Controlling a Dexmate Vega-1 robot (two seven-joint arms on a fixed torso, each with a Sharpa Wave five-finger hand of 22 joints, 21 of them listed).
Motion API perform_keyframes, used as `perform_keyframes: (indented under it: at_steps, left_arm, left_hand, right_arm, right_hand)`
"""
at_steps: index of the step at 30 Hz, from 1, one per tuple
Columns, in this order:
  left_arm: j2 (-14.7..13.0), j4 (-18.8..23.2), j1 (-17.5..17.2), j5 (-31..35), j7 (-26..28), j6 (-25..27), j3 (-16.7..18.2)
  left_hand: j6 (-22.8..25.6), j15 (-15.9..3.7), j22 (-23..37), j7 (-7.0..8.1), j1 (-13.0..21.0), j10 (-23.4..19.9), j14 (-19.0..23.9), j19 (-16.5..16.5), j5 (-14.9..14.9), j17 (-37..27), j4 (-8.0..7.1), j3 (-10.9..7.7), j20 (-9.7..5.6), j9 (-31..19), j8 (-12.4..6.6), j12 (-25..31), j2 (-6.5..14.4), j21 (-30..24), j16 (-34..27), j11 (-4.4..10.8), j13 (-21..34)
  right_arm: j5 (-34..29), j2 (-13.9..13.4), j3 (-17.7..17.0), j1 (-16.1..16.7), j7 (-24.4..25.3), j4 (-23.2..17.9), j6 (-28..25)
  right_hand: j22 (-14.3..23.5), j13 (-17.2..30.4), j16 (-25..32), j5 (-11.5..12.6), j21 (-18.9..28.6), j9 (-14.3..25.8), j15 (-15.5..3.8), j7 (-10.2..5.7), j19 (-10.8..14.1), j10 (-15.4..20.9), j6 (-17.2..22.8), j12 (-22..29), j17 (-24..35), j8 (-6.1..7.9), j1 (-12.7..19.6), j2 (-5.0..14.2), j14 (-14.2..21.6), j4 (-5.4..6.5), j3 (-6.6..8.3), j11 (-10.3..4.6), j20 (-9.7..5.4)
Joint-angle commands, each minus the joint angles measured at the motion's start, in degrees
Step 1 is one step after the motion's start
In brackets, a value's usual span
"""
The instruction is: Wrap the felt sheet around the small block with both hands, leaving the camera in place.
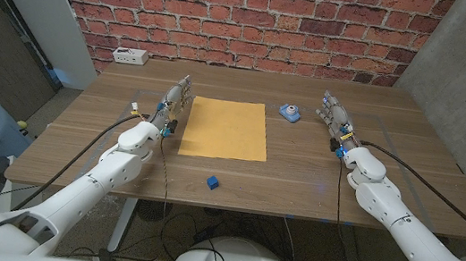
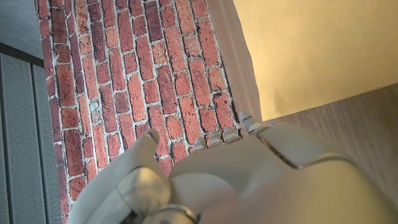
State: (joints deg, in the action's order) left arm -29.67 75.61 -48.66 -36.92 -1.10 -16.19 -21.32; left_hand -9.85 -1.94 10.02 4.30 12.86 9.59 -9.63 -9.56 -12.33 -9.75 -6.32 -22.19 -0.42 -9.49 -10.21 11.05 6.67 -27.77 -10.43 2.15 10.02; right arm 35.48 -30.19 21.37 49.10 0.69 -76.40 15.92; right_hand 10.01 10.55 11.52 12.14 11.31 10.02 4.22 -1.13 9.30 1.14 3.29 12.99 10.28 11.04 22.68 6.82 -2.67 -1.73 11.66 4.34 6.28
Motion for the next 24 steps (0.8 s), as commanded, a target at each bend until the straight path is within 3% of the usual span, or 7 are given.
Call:
perform_keyframes:
  at_steps: [1, 10, 14, 17, 19, 22, 24]
  left_arm:
    - [-0.52, 1.65, -0.80, 0.48, 0.69, 0.57, -0.11]
    - [-1.29, 2.69, -1.04, 0.47, 0.22, 1.57, -0.35]
    - [-2.10, 4.00, -1.38, 0.82, 0.72, 2.69, -0.43]
    - [-2.92, 4.80, -1.56, 0.63, 0.04, 3.57, -0.51]
    - [-3.76, 5.39, -1.62, 0.39, -0.95, 4.34, -0.61]
    - [-4.51, 6.50, -2.04, 0.62, -0.80, 5.00, -0.63]
    - [-4.82, 7.07, -2.44, 0.57, -0.74, 5.14, -0.56]
  left_hand:
    - [-3.69, 0.40, 0.23, 0.19, 0.37, 6.48, -6.61, -5.00, -0.44, -0.19, 0.03, -0.36, 0.64, -0.18, -0.27, 0.40, 0.00, -0.35, -0.37, -0.06, 0.13]
    - [-2.24, 1.07, 0.25, 0.58, 0.25, 5.74, -5.56, -4.16, -0.56, -0.17, 0.26, -0.20, 1.35, -0.21, -0.63, 0.59, -0.11, -0.30, -0.59, -0.45, 0.16]
    - [-1.13, 3.19, 0.31, -1.64, -0.12, 2.52, -3.32, -2.83, -0.78, -0.22, 0.55, 0.11, 2.83, -0.32, -0.53, 1.50, -0.22, -0.05, -0.89, -2.66, 0.33]
    - [-0.69, 4.10, 0.34, -1.96, -0.28, 1.78, -2.33, -2.19, -0.85, -0.25, 0.61, 0.24, 3.73, -0.33, -0.56, 1.62, -0.27, -0.04, -1.05, -3.28, 0.38]
    - [0.25, 4.19, 0.36, -0.81, -0.51, 0.94, -0.46, -1.49, -0.91, -0.29, 0.65, 0.42, 4.23, -0.32, -0.71, 1.73, -0.38, -0.02, -1.49, -3.21, 0.37]
    - [1.37, 5.16, 0.37, 1.60, -0.90, -0.12, 2.34, 0.23, -1.03, -0.28, 0.73, 0.73, 7.34, -0.31, -0.67, 1.66, -0.55, -0.09, -1.80, -2.58, 0.33]
    - [1.68, 5.14, 0.36, 2.00, -0.96, -0.38, 2.60, 0.49, -1.04, -0.29, 0.76, 0.77, 7.64, -0.31, -0.71, 1.68, -0.58, -0.09, -1.76, -2.58, 0.33]
  right_arm:
    - [-4.08, -2.11, 0.63, 2.03, 4.75, -4.54, -1.99]
    - [-8.92, -5.72, 1.60, 4.18, 8.71, -11.24, -6.44]
    - [-10.83, -6.93, 2.09, 5.41, 10.16, -14.38, -8.19]
    - [-12.50, -8.10, 2.54, 6.11, 11.03, -16.88, -9.93]
    - [-13.58, -9.02, 2.74, 6.50, 11.46, -18.58, -11.16]
    - [-15.40, -10.13, 2.84, 7.20, 12.90, -21.30, -13.19]
    - [-16.34, -10.92, 2.95, 7.62, 12.80, -22.50, -13.34]
  right_hand:
    - [0.11, 0.25, 0.36, 0.31, 0.32, 0.30, 0.71, -0.28, 0.12, 0.61, 0.83, 0.19, 0.21, 0.31, 1.24, 0.16, 0.61, -0.56, 0.53, 0.36, 0.75]
    - [0.15, 0.29, 0.58, 0.16, 0.36, 0.32, 0.82, -0.42, 0.36, 1.96, 1.99, 0.32, 0.24, 0.53, 2.40, 0.43, 1.76, -1.60, 1.23, 0.44, 0.88]
    - [0.15, 0.31, 0.58, 0.08, 0.41, 0.33, 0.83, 0.21, 0.55, 2.35, 2.48, 0.29, 0.25, 0.61, 2.89, 0.53, 2.05, -2.05, 1.52, 0.45, 0.79]
    - [0.16, 0.31, 0.62, 0.04, 0.47, 0.34, 0.75, 0.31, 0.76, 2.64, 2.58, 0.27, 0.26, 0.57, 3.34, 0.78, 2.34, -2.38, 1.84, 0.41, 0.44]
    - [0.16, 0.32, 0.62, 0.01, 0.49, 0.34, 0.66, 0.29, 0.83, 2.72, 2.76, 0.24, 0.27, 0.59, 3.57, 0.88, 2.44, -2.56, 2.00, 0.42, 0.35]
    - [0.15, 0.32, 0.58, -0.07, 0.45, 0.34, 0.67, 0.03, 0.82, 3.08, 3.11, 0.25, 0.27, 0.65, 3.99, 0.99, 2.53, -2.91, 2.26, 0.39, 0.37]
    - [0.15, 0.33, 0.58, -0.10, 0.46, 0.34, 0.68, -0.04, 0.84, 3.17, 3.14, 0.26, 0.27, 0.63, 4.10, 1.01, 2.60, -3.00, 2.33, 0.41, 0.38]
